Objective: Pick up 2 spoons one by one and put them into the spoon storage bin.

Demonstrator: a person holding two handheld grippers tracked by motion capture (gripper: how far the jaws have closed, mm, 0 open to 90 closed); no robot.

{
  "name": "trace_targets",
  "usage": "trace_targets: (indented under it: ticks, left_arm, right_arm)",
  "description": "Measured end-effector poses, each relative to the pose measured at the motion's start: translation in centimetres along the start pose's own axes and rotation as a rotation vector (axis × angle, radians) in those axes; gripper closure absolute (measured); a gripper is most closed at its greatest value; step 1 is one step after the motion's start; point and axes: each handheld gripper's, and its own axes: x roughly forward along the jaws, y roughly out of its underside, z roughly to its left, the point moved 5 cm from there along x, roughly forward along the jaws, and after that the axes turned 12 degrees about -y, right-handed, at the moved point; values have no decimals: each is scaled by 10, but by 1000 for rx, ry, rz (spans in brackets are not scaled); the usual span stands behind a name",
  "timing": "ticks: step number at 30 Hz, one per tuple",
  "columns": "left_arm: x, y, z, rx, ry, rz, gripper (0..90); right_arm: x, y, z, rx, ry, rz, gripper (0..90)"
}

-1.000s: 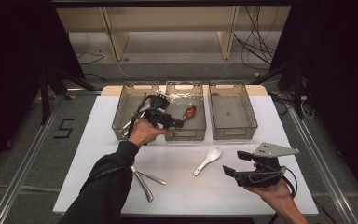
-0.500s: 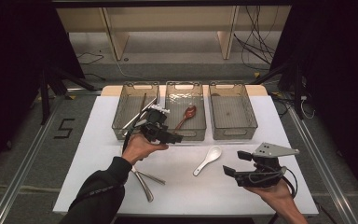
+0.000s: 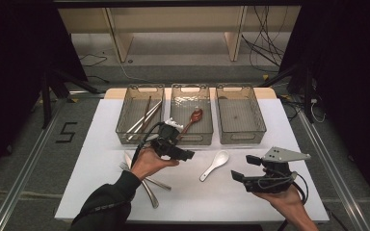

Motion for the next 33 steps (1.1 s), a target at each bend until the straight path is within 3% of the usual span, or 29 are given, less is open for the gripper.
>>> trace_targets:
  ticks: [2, 8, 12, 33]
  left_arm:
    - [3, 2, -4, -8, 8, 2, 183]
    - [15, 9, -17, 26, 9, 32, 184]
    - [22, 12, -19, 43, 5, 58, 183]
    - [40, 19, -43, 67, 40, 87, 186]
  right_arm:
    - [0, 0, 0, -1, 1, -2, 234]
    - [-1, 0, -1, 4, 5, -3, 234]
    - [-1, 1, -1, 3, 5, 2, 234]
    - [0, 1, -2, 6, 3, 2, 234]
